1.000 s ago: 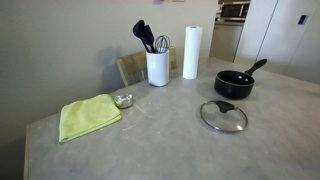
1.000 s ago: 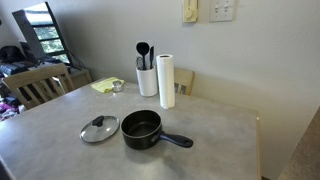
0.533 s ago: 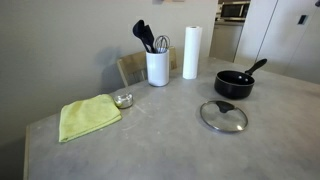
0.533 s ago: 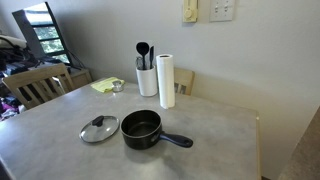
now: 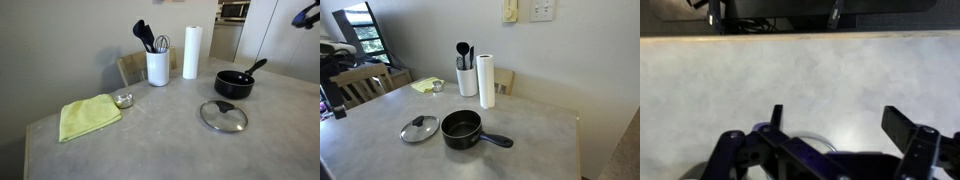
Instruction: Take the lid from the table and put it on the black pot
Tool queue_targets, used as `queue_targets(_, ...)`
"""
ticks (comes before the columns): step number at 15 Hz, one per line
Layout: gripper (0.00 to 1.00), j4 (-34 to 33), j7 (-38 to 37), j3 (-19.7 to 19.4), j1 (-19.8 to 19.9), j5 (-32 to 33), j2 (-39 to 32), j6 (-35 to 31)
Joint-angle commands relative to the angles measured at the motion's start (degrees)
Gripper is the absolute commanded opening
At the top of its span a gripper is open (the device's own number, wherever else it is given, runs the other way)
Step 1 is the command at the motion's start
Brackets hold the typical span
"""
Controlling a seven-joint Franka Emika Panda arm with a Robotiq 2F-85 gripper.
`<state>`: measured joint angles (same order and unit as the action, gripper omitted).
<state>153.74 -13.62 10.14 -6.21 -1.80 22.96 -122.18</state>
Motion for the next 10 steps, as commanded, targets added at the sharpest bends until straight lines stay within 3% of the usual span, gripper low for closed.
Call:
queue_targets(1, 1.00, -2.78, 13.05, -4.23, -0.80, -1.89, -10.42, -10.92)
queue_targets(3, 1.00, -5.41, 20.86, -6.12, -0.48, -1.11, -15.68, -15.28)
queue_targets(5, 1.00, -10.31, 27.30, -7.62, 0.29, -0.51, -21.65, -15.10)
queue_targets(6, 1.00, -12.31, 27.06, -7.74, 0.84, 0.07, -23.03, -14.69)
queue_targets(7, 1.00, -7.06, 24.18, -6.87, 0.35, -0.34, -17.36, -14.85)
queue_targets(10, 1.00, -11.58, 25.86, -7.27, 1.07, -0.22, -22.37, -14.83)
